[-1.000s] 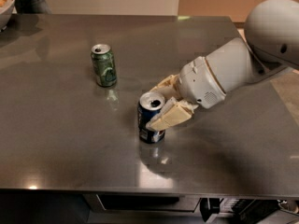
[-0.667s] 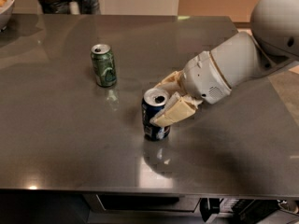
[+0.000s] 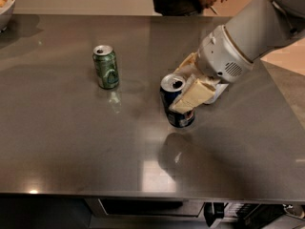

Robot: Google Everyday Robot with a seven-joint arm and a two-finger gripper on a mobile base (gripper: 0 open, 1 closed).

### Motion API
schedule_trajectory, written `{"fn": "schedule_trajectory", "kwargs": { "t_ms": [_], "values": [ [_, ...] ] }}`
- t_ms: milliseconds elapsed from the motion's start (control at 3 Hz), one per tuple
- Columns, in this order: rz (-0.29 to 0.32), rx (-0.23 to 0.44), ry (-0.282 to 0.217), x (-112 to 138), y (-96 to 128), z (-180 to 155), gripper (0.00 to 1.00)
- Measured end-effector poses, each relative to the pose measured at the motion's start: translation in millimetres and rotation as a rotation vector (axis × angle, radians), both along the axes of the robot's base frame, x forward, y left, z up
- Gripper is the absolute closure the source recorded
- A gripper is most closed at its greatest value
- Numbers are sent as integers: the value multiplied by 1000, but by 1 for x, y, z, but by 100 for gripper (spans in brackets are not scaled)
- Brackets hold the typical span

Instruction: Knock pepsi can over

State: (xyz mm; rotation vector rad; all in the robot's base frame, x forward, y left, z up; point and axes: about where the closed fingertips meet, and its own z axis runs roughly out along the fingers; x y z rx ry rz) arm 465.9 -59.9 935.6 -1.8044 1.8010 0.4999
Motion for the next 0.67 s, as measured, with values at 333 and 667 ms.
{"fn": "schedule_trajectory", "kwargs": {
  "t_ms": [333, 667],
  "values": [
    [-23, -125, -9, 3, -15, 4, 100],
    [-53, -226, 5, 5, -27, -2, 100]
  ]
}}
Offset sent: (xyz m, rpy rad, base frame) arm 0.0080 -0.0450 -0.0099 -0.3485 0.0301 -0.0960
